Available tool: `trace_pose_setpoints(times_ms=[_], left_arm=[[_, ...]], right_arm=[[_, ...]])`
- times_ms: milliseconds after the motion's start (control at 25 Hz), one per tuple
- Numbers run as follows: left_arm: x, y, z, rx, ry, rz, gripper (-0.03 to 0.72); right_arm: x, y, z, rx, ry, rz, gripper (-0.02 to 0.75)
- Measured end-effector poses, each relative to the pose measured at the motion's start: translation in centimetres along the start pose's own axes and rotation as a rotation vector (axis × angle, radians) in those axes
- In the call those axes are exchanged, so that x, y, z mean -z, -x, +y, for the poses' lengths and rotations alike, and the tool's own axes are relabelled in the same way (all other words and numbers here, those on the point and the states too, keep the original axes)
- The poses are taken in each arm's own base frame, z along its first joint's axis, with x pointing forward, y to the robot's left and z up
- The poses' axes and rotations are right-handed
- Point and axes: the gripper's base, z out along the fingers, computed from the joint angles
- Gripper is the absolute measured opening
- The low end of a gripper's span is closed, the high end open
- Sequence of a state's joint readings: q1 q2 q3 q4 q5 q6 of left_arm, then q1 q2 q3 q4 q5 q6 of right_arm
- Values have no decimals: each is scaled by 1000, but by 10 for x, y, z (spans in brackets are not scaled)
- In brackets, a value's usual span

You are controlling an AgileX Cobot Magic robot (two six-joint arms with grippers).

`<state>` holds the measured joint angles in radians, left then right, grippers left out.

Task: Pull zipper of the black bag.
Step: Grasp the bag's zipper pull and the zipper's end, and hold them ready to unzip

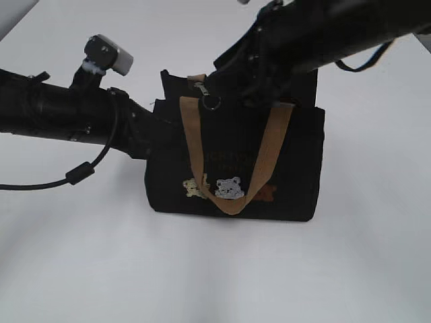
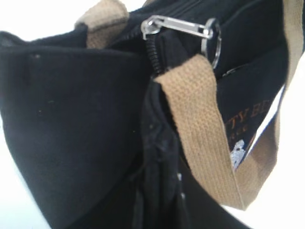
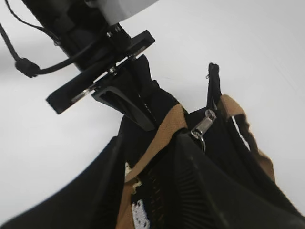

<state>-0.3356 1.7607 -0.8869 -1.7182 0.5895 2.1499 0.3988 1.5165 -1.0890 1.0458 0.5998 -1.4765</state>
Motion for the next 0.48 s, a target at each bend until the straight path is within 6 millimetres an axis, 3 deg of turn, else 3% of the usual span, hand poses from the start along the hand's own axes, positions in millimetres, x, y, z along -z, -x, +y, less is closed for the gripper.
trace_pose_setpoints(times_ms=[120,480], left_arm=[[2,0,0,-14,13,9,63],[2,0,1,-15,15,10,63]], right_arm=[[-29,5,-11,44,6,50,286],[-63,-8,-29,77,-1,131,286]])
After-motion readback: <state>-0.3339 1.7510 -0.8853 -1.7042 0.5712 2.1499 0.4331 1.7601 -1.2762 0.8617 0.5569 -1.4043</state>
